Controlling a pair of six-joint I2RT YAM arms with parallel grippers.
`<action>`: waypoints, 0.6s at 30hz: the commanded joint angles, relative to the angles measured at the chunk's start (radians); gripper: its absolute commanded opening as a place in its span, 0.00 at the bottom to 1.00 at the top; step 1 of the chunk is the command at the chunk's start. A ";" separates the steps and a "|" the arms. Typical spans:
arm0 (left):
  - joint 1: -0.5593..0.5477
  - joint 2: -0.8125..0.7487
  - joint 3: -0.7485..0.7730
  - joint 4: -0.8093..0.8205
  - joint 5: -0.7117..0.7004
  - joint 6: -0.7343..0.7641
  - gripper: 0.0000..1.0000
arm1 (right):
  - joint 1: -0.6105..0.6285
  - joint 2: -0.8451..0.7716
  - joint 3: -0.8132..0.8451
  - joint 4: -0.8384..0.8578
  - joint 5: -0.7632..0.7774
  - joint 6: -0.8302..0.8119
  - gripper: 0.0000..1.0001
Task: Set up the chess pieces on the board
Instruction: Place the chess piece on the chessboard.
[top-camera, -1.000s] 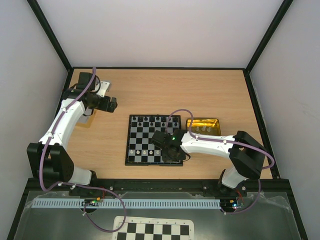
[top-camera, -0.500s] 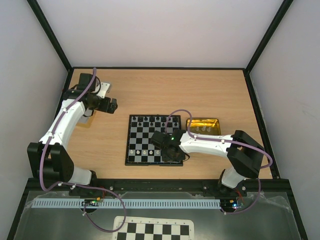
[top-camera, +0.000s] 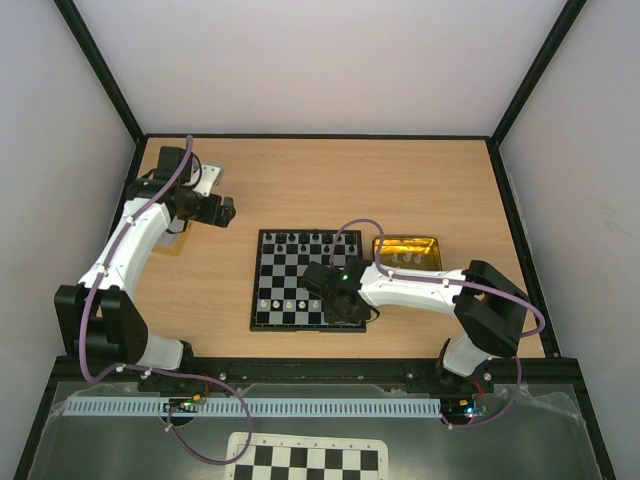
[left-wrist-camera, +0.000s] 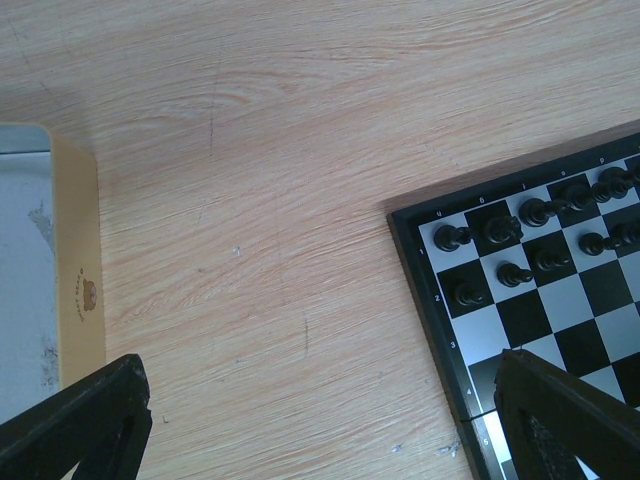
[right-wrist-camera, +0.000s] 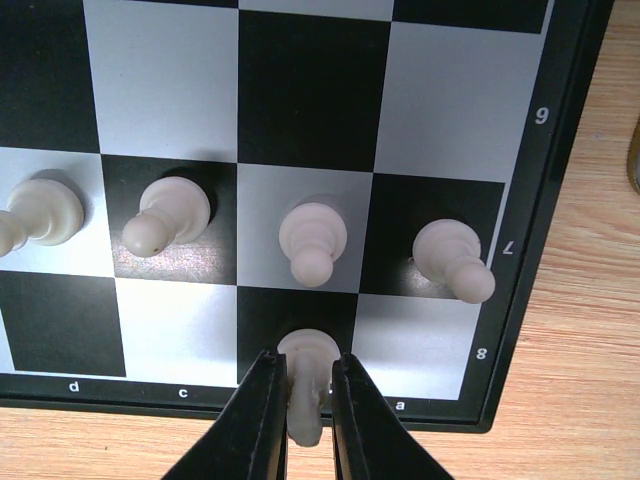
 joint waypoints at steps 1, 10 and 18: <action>0.006 -0.022 -0.010 0.001 0.013 -0.002 0.94 | 0.006 -0.005 0.028 0.001 0.006 0.002 0.11; 0.006 -0.028 -0.015 0.000 0.014 0.000 0.94 | 0.006 -0.003 0.030 0.010 -0.004 -0.006 0.11; 0.006 -0.023 -0.013 0.001 0.014 0.002 0.94 | 0.005 -0.002 0.027 0.006 -0.005 -0.005 0.11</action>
